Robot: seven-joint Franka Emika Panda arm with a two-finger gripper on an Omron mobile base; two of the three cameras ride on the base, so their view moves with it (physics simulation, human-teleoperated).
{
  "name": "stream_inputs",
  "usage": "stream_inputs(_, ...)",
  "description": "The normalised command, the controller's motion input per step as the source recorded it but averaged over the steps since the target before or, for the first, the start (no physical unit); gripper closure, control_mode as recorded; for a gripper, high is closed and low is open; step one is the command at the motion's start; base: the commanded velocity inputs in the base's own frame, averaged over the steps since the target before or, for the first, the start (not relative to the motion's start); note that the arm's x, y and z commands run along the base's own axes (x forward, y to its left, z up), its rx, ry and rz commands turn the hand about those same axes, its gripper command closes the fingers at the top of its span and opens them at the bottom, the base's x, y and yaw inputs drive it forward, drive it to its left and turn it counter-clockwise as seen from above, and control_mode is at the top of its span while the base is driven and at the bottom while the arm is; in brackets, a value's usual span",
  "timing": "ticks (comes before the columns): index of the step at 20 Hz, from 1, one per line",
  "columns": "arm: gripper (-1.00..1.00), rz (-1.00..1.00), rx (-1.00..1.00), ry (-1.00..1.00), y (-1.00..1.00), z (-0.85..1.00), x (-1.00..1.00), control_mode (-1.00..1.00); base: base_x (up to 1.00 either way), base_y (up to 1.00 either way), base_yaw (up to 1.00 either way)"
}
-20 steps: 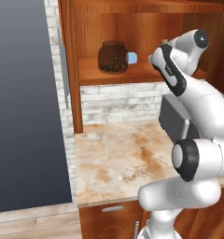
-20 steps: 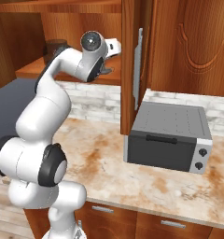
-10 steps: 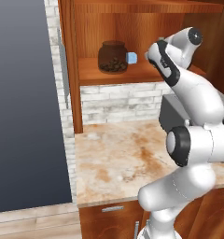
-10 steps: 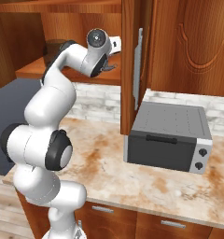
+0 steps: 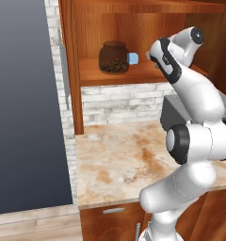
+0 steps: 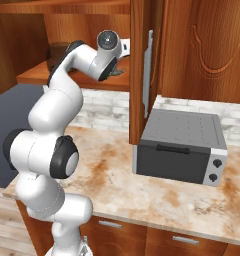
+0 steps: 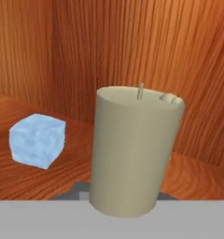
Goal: Pick the jar and candle from the dining table and place them in the open cabinet. Close the cabinet after placing the objects.
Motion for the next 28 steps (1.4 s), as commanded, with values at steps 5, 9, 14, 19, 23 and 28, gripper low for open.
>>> stream_inputs(5, -1.0, 0.0, 0.0, 0.0, -0.03, -0.1, 0.0, -1.0, 0.0, 0.0, 0.0)
stream_inputs(9, -1.0, 0.0, 0.03, 0.0, -0.07, -0.01, 0.02, -1.0, 0.0, 0.0, 0.0)
stream_inputs(14, -1.0, 0.0, 0.05, 0.0, -0.05, 0.0, -0.04, -1.0, 0.0, 0.0, 0.0)
stream_inputs(19, -1.0, 0.0, 0.04, -0.03, -0.04, 0.0, -0.14, -1.0, 0.0, 0.0, 0.0)
stream_inputs(23, -1.0, -0.01, 0.01, -0.09, 0.0, 0.0, -0.19, -1.0, 0.0, 0.0, 0.0)
stream_inputs(28, -1.0, -0.06, 0.0, -0.03, 0.0, 0.0, -0.11, -1.0, 0.0, 0.0, 0.0)
